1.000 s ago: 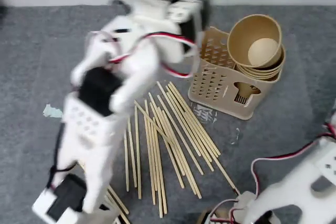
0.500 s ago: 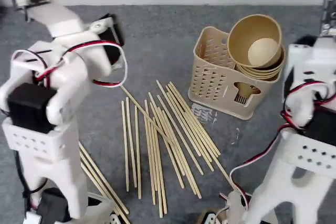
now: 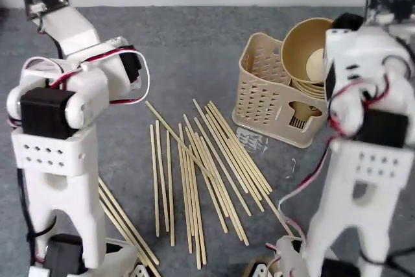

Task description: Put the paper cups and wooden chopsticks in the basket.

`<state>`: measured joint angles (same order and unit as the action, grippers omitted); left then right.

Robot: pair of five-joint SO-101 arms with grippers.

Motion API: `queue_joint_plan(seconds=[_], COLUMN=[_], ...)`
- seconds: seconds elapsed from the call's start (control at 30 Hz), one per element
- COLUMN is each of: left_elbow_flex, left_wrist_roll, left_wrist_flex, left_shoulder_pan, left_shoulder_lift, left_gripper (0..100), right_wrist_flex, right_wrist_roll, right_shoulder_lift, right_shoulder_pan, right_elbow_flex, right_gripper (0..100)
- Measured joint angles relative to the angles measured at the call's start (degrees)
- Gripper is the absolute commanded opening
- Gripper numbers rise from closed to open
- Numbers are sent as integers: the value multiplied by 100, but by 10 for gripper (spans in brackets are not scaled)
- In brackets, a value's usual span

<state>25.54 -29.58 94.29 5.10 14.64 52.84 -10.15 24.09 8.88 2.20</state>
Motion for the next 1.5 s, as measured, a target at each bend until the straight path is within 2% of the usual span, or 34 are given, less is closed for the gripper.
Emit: queue_joint_plan(seconds=[0.2,0.47,0.7,0.9,1.07,1.2,1.37,1.5], left_elbow_flex=[0,-53,-554,-1538,-2831,-3851,-4844,-5591], left_wrist_roll=[0,0,-123,-158,-158,-167,-167,-176], left_wrist_flex=[149,343,352,325,-299,-897,-1468,-1925], left_shoulder_pan=[0,0,-308,-571,-897,-914,-914,-914], left_shoulder_lift=[0,0,273,1011,1635,2215,2936,3358], left_gripper=[12,12,12,12,12,12,12,13], right_wrist_flex=[-624,-545,413,378,-114,-343,-229,422], right_wrist_roll=[0,0,0,0,18,18,9,9], right_shoulder_lift=[-993,-862,-114,-123,-26,97,624,1143], right_shoulder_pan=[554,730,229,44,18,18,9,-255], right_elbow_flex=[0,-9,-220,-1178,-2048,-2189,-1960,-1380], right_gripper=[9,9,9,9,9,9,9,9])
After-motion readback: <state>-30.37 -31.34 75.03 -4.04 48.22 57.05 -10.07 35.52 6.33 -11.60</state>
